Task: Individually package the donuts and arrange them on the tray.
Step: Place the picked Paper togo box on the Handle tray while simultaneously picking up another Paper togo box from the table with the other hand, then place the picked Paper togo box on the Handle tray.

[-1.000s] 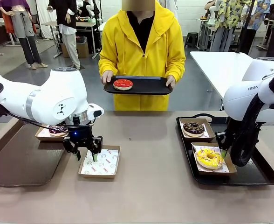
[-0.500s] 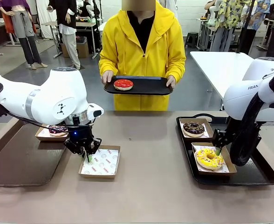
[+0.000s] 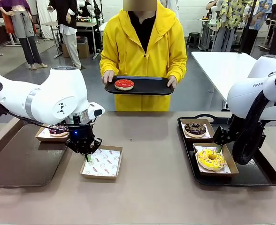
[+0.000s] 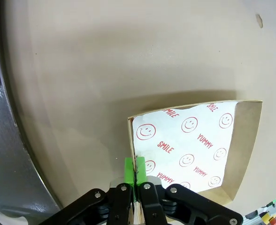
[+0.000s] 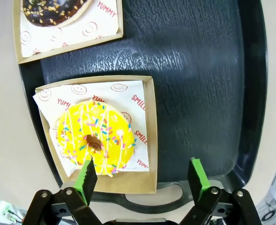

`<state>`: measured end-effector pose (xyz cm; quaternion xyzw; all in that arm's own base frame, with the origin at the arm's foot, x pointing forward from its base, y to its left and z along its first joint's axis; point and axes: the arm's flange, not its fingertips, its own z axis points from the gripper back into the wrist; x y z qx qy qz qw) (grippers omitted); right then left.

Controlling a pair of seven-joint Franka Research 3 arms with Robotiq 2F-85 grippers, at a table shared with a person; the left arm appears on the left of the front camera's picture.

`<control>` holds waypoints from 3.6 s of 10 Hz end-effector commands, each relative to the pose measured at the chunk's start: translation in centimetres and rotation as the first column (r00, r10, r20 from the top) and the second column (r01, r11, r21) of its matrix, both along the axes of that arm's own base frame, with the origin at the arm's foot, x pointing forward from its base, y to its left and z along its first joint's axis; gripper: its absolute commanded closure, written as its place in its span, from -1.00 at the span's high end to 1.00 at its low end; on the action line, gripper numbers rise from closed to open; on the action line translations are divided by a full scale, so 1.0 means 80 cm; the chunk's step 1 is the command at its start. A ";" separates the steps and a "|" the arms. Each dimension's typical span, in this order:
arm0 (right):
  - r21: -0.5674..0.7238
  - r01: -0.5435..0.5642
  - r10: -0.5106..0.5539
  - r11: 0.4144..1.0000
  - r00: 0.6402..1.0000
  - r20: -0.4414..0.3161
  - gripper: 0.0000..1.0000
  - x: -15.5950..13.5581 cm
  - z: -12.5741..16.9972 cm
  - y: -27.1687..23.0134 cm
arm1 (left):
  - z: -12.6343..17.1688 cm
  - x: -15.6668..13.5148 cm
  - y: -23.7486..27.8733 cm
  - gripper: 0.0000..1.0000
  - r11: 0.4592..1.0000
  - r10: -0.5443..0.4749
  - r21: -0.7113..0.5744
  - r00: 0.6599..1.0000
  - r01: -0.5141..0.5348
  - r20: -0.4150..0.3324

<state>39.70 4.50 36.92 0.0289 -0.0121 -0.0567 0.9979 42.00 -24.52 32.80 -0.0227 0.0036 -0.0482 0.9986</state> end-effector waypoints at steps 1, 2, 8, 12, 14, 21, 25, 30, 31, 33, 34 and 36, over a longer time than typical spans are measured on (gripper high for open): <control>0.113 -0.025 0.024 0.993 1.000 0.010 1.00 -0.038 0.020 -0.017 | 0.019 -0.004 -0.002 -1.00 1.000 -0.026 0.000 0.998 0.026 -0.055; 0.282 -0.059 0.063 0.958 0.998 -0.006 1.00 -0.057 0.054 -0.045 | 0.043 -0.005 0.001 -1.00 0.999 -0.044 -0.008 0.997 0.044 -0.060; 0.803 -0.104 -0.026 0.587 0.989 0.147 1.00 -0.131 0.150 -0.281 | 0.197 0.032 -0.038 -1.00 0.999 -0.033 -0.035 0.999 0.034 0.029; 0.921 -0.004 -0.248 0.389 0.962 0.109 1.00 -0.135 0.101 -0.393 | 0.230 0.081 -0.071 -1.00 0.998 -0.026 -0.057 0.997 0.030 0.066; 0.942 -0.004 -0.276 0.335 0.956 0.102 1.00 -0.137 0.074 -0.420 | 0.237 0.107 -0.080 -1.00 0.998 -0.016 -0.052 0.997 0.021 0.077; 0.945 0.011 -0.282 0.327 0.956 0.086 1.00 -0.148 0.048 -0.423 | 0.217 0.181 -0.095 -1.00 1.000 -0.008 0.007 0.992 0.007 0.125; 0.945 0.011 -0.282 0.327 0.956 0.086 1.00 -0.148 0.048 -0.423 | 0.212 0.173 -0.090 -1.00 0.999 -0.040 -0.013 0.994 0.042 0.104; 0.945 0.011 -0.282 0.327 0.956 0.086 1.00 -0.148 0.048 -0.423 | 0.212 0.173 -0.090 -1.00 0.999 -0.040 -0.013 0.994 0.042 0.104; 0.945 0.011 -0.282 0.327 0.956 0.086 1.00 -0.148 0.048 -0.423 | 0.212 0.173 -0.090 -1.00 0.999 -0.040 -0.013 0.994 0.042 0.104; 0.945 0.011 -0.282 0.327 0.956 0.086 1.00 -0.148 0.048 -0.423 | 0.212 0.173 -0.090 -1.00 0.999 -0.040 -0.013 0.994 0.042 0.104; 0.945 0.011 -0.282 0.327 0.956 0.086 1.00 -0.148 0.048 -0.423 | 0.212 0.173 -0.090 -1.00 0.999 -0.040 -0.013 0.994 0.042 0.104; 0.945 0.011 -0.282 0.327 0.956 0.086 1.00 -0.148 0.048 -0.423 | 0.212 0.173 -0.090 -1.00 0.999 -0.040 -0.013 0.994 0.042 0.104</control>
